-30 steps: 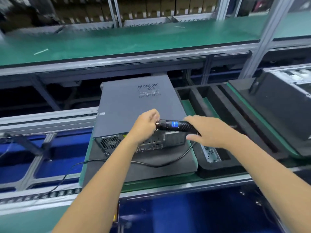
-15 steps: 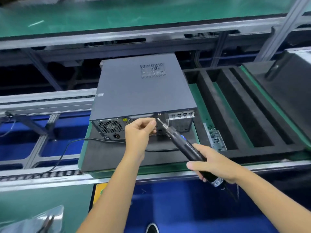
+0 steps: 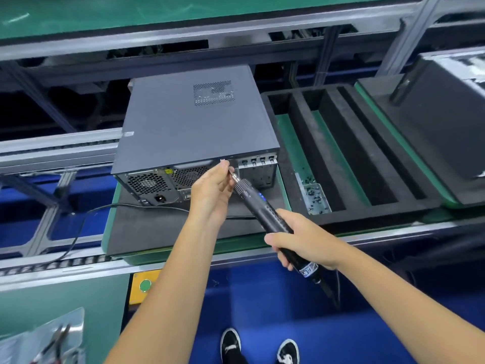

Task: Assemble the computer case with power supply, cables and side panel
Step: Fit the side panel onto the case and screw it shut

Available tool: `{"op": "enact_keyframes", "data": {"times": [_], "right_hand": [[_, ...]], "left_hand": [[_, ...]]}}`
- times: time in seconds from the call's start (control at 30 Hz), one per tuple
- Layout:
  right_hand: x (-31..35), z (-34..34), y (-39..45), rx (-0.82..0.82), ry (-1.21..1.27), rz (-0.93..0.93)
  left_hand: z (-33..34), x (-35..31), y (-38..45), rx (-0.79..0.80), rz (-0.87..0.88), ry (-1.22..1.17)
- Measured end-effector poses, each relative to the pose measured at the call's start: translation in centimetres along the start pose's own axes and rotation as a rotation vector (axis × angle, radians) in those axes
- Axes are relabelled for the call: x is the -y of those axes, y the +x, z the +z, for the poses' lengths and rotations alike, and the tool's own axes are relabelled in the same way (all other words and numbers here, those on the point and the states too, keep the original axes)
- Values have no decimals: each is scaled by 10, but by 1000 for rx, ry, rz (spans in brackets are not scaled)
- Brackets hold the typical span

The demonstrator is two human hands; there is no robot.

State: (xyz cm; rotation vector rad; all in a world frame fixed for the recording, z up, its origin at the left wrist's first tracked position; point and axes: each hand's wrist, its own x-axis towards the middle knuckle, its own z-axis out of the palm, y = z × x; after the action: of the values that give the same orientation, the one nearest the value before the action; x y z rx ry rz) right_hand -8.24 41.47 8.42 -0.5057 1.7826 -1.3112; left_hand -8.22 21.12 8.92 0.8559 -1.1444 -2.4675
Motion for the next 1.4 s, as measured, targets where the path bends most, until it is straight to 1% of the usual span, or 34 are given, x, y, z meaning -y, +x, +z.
{"op": "enact_keyframes", "data": {"times": [0.13, 0.3, 0.53, 0.77, 0.9, 1.03, 1.1, 1.17, 1.23, 1.27, 1.33, 1.4], "right_hand": [[-11, 3, -7, -17, 28, 16], [-16, 1, -8, -36, 57, 17], [-20, -2, -6, -54, 36, 40], [-27, -2, -7, -112, 93, 36], [-29, -11, -11, -155, 90, 23], [-30, -15, -12, -210, 94, 24], [-30, -18, -12, -229, 71, 35], [-31, -19, -12, -239, 55, 34], [-30, -19, -11, -240, 51, 28], [-30, -19, -10, -239, 43, 25], [-31, -18, -10, -239, 28, 26], [-32, -17, -10, -243, 28, 28]], "left_hand": [[5, 14, -5, 40, -58, -38], [16, 19, -5, 32, -88, -104], [22, 27, -2, 34, -131, -197], [36, 38, -2, 2, -78, -159], [53, 50, -2, -55, -4, -82], [70, 60, 4, -76, 142, 184], [74, 61, 7, -59, 155, 270], [75, 60, 8, -54, 169, 288], [76, 59, 8, -71, 174, 230], [76, 58, 8, -85, 149, 169], [74, 54, 11, -114, 53, 53], [71, 51, 14, -113, -33, -12]]}}
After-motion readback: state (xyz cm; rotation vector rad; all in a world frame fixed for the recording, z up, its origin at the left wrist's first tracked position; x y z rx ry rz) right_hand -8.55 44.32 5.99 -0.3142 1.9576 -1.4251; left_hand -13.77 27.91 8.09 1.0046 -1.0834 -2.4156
